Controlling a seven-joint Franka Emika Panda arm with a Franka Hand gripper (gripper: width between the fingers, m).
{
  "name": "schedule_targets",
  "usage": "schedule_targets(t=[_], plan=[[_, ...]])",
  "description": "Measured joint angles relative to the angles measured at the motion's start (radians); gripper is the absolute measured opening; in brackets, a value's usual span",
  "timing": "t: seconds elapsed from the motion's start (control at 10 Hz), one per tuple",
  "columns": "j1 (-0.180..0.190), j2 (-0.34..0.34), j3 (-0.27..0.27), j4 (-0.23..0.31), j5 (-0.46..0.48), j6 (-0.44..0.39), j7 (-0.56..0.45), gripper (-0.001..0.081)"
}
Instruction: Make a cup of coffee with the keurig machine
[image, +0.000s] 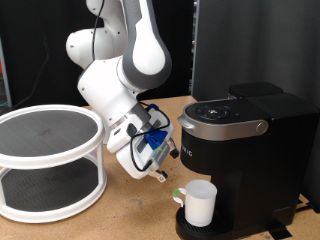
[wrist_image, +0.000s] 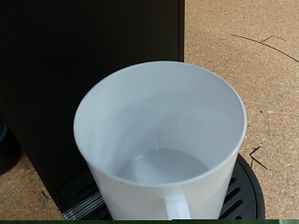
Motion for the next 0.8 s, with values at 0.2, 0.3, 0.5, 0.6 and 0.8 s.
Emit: schedule_targets(t=[0.2, 0.3, 0.5, 0.6, 0.8], plan=[[0.000, 0.008, 0.002, 0.002, 0.006, 0.009, -0.003, 0.0803], [0.000, 0.009, 0.000, -0.002, -0.002, 0.010, -0.005, 0.0803], [-0.007, -0.004, -0.007, -0.017, -0.035, 0.002, 0.003, 0.0803], [-0.012, -0.023, -0.011, -0.027, -0.054, -0.002, 0.018, 0.0803], [-0.022, -0.084, -0.017, -0.051, -0.133, -0.003, 0.100, 0.0803]])
